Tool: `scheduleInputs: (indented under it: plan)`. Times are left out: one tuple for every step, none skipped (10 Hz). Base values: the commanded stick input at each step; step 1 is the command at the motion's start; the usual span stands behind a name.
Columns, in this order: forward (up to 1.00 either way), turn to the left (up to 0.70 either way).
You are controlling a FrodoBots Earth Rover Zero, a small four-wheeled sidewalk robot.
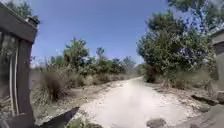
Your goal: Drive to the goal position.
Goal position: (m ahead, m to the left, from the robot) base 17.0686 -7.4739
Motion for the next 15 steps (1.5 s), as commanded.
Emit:
scheduleInputs:
  plan:
    - [0.45,0.02]
    - [0.45,0.02]
    - [0.45,0.02]
    - [0.45,0.02]
    - [0.45,0.02]
    - [0.45,0.02]
    - [0.45,0.02]
    - [0.45,0.02]
    - [0.45,0.02]
    - [0.45,0.02]
    - [0.45,0.02]
    - [0.45,0.02]
    - [0.45,0.02]
    - [0.45,0.02]
    - [0.45,0.02]
